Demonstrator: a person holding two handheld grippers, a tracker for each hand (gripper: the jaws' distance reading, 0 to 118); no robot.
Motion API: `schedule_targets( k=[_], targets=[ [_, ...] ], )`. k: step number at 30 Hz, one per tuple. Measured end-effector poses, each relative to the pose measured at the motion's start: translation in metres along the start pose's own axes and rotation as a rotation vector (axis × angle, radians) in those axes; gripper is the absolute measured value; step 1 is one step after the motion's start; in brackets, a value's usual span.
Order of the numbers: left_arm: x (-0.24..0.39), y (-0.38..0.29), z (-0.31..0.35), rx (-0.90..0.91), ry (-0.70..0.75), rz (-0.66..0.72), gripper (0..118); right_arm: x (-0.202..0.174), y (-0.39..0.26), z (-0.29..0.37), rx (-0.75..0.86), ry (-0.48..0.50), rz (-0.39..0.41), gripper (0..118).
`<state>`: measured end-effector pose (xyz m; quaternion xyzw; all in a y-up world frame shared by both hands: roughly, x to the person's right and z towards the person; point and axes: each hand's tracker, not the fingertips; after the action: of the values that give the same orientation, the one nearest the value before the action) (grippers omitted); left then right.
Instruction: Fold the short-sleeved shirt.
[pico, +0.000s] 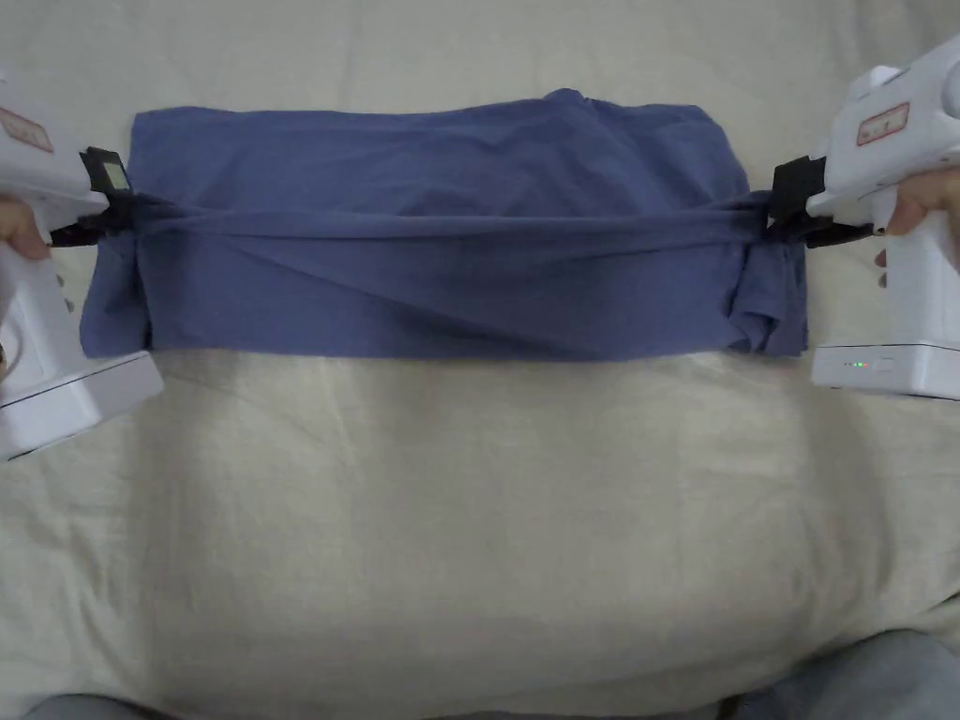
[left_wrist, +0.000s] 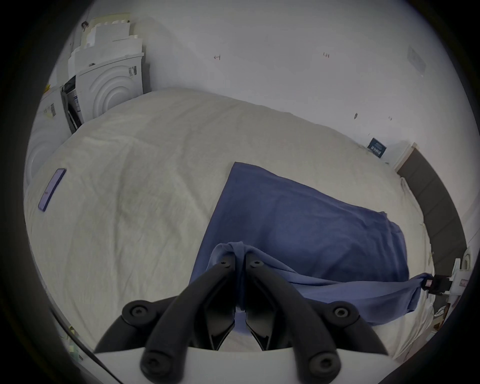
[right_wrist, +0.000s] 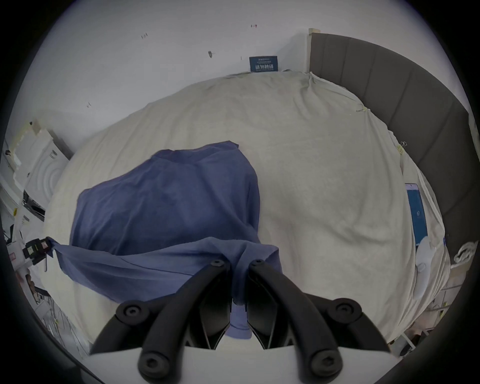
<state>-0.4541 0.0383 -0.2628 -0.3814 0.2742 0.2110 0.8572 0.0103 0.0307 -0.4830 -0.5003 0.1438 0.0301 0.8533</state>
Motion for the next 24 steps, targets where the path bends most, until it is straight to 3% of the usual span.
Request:
schedule_targets(
  k=[8,10,12,13,14,15,17,24],
  targets=[
    [0.019,0.001,-0.045,-0.073,0.040,-0.037,4,-0.005,0.026,-0.048,-0.070,-0.036,-0.013,7],
    [0.021,-0.002,-0.047,-0.066,0.060,-0.057,18,-0.005,0.028,-0.052,-0.068,-0.029,-0.003,7],
    [0.008,0.012,-0.063,-0.052,0.111,-0.088,56,-0.006,0.027,-0.050,-0.065,-0.043,0.018,10],
    [0.005,0.012,-0.061,-0.038,0.132,-0.102,80,-0.006,0.027,-0.047,-0.058,-0.048,0.025,16],
    [0.002,0.012,-0.057,-0.030,0.133,-0.106,106,-0.005,0.026,-0.043,-0.046,-0.057,0.033,36],
    [0.000,0.011,-0.047,-0.015,0.138,-0.107,116,-0.005,0.026,-0.037,-0.028,-0.068,0.041,58],
    [-0.005,0.013,-0.029,0.044,0.117,-0.111,118,-0.001,0.026,-0.022,0.019,-0.078,0.050,94],
    [0.000,-0.006,0.052,0.282,0.093,-0.142,118,-0.006,-0.004,0.064,0.329,-0.050,0.121,97]
  ],
)
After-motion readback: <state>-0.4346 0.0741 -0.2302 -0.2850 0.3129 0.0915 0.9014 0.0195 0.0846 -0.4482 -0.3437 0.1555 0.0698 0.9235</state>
